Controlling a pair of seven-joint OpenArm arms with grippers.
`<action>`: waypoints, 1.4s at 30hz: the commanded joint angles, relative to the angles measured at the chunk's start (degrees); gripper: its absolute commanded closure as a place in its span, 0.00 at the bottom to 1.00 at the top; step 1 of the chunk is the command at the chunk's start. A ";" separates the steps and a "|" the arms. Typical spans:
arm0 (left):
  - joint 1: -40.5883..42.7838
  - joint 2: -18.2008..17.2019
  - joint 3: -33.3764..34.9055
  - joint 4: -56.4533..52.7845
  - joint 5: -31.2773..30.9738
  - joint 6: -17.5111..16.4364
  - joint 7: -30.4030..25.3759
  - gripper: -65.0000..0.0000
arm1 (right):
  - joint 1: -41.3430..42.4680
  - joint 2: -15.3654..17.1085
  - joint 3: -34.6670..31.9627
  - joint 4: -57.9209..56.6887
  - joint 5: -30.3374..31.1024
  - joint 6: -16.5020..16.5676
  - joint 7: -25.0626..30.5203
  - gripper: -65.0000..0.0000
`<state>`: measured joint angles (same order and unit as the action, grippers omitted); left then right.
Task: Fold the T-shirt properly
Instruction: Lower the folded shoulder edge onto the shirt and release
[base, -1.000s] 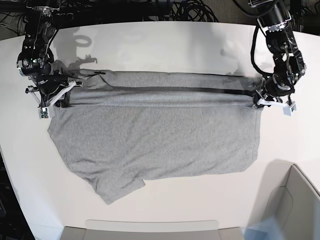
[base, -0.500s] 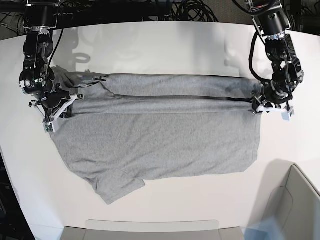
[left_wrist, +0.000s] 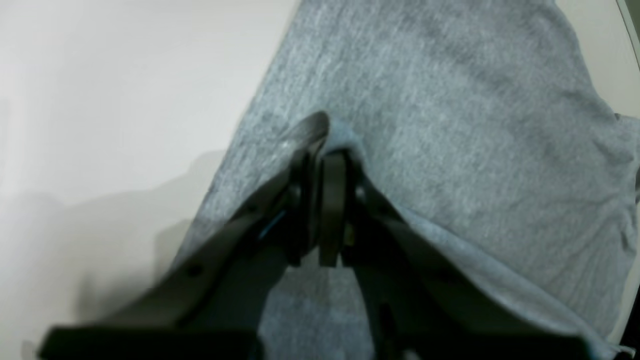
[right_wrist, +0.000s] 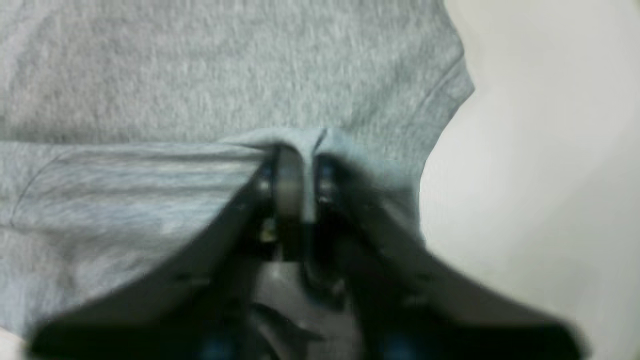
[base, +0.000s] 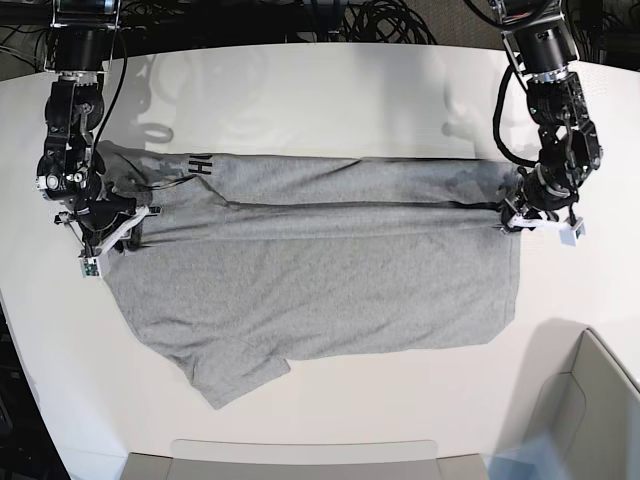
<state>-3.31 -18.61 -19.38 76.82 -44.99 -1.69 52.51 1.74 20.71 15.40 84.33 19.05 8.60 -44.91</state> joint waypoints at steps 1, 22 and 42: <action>-0.78 -1.13 -0.45 1.21 -0.15 -0.20 -1.30 0.85 | 1.03 1.31 0.47 1.25 -0.19 -0.29 1.52 0.75; 8.54 -0.77 -0.71 14.66 -0.50 0.16 -0.69 0.79 | -19.89 4.13 20.43 8.54 21.26 -0.29 1.52 0.59; 9.95 -0.95 -0.80 9.73 -0.77 -0.20 -0.78 0.71 | -15.32 4.13 18.40 -7.72 23.98 4.54 1.61 0.59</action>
<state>7.22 -18.72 -19.81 85.54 -45.10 -1.54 52.47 -13.58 23.92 33.67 76.12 43.18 12.51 -42.70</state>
